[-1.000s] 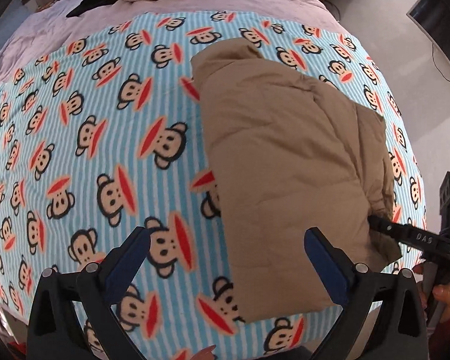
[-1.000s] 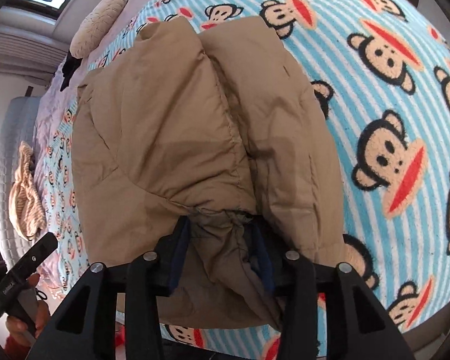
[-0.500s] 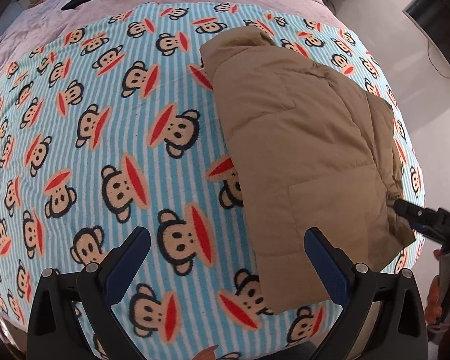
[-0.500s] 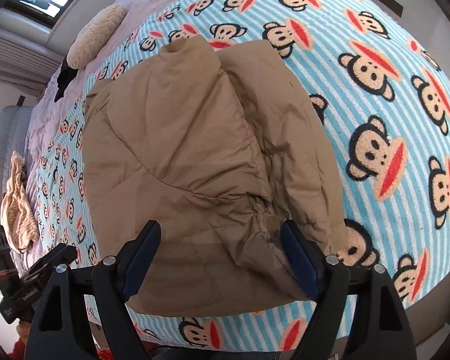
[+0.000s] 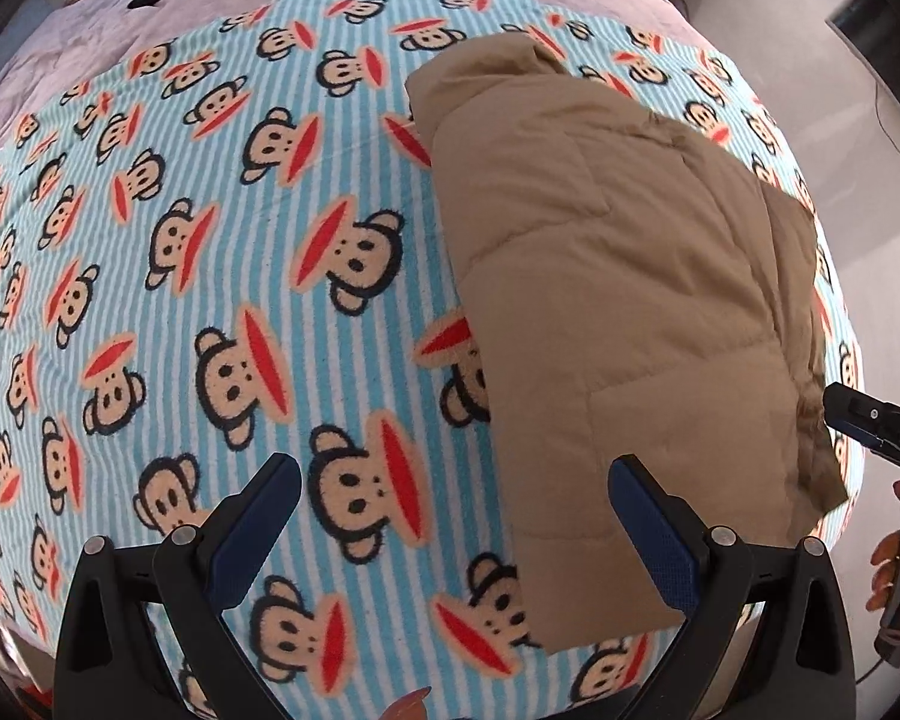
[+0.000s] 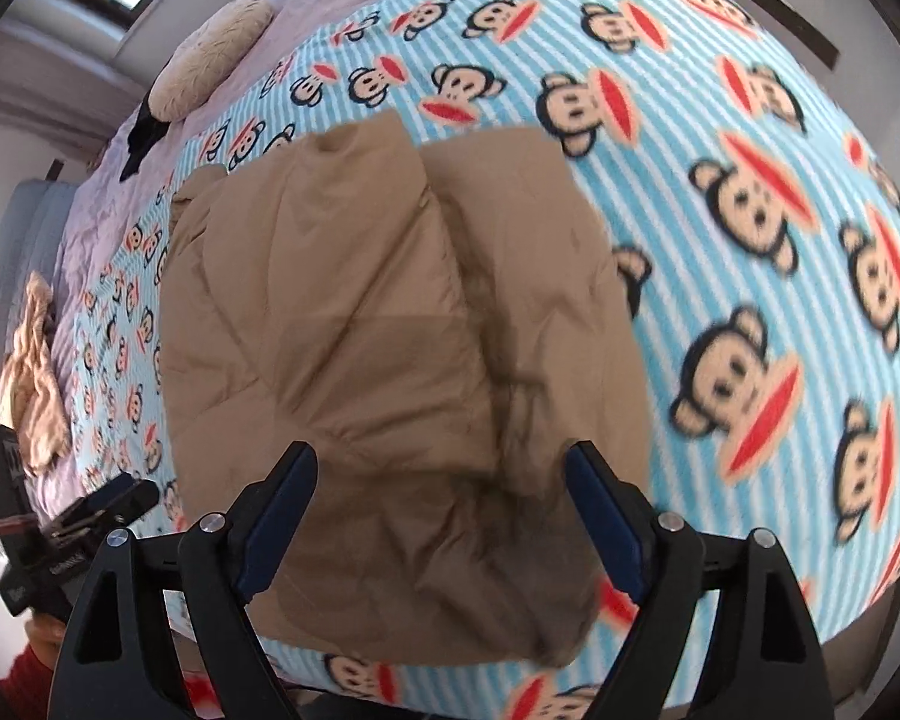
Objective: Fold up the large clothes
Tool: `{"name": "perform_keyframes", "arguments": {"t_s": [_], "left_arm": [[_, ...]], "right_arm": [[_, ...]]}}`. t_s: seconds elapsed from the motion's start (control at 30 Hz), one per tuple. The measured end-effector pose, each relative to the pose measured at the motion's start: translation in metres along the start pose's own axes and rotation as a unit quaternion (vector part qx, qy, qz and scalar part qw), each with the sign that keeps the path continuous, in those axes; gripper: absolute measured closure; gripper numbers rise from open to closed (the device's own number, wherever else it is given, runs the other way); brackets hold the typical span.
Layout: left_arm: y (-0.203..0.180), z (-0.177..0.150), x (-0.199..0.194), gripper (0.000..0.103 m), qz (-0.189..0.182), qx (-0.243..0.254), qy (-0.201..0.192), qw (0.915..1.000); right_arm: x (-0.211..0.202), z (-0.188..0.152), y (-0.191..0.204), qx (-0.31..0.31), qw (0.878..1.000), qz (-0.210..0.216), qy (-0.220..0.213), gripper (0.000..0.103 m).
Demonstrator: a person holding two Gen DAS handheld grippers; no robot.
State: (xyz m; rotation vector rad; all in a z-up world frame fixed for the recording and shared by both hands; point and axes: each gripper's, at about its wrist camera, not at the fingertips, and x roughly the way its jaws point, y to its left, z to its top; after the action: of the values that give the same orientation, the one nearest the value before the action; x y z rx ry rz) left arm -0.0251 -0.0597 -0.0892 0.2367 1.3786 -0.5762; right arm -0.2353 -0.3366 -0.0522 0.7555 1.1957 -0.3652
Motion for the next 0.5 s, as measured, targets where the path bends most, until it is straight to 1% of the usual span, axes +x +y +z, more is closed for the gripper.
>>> {"name": "perform_keyframes", "arguments": {"t_s": [0.1, 0.23, 0.33, 0.4, 0.43, 0.5], "left_arm": [[-0.004, 0.003, 0.003, 0.001, 0.004, -0.002, -0.001, 1.0000], [-0.006, 0.008, 0.009, 0.001, -0.011, -0.009, 0.004, 0.9999], [-0.010, 0.011, 0.013, 0.001, -0.023, -0.004, 0.005, 0.9997], [-0.011, 0.014, 0.017, 0.001, -0.039, -0.003, 0.010, 0.9992], [-0.010, 0.015, 0.019, 0.001, -0.049, -0.005, 0.014, 0.9987], [-0.008, 0.019, 0.027, 0.001, -0.071, -0.011, 0.026, 0.9971]], "right_arm": [[-0.001, 0.015, -0.007, -0.005, 1.000, 0.001, -0.004, 0.016], [0.005, 0.029, -0.024, 0.007, 1.000, 0.010, 0.018, 0.016], [0.010, 0.033, -0.038, 0.015, 0.999, 0.011, 0.028, 0.016], [0.016, 0.034, -0.053, 0.026, 0.999, 0.009, 0.036, 0.016], [0.019, 0.034, -0.058, 0.031, 0.999, 0.011, 0.040, 0.013], [0.032, 0.036, -0.076, 0.050, 0.997, 0.017, 0.058, 0.000]]}}
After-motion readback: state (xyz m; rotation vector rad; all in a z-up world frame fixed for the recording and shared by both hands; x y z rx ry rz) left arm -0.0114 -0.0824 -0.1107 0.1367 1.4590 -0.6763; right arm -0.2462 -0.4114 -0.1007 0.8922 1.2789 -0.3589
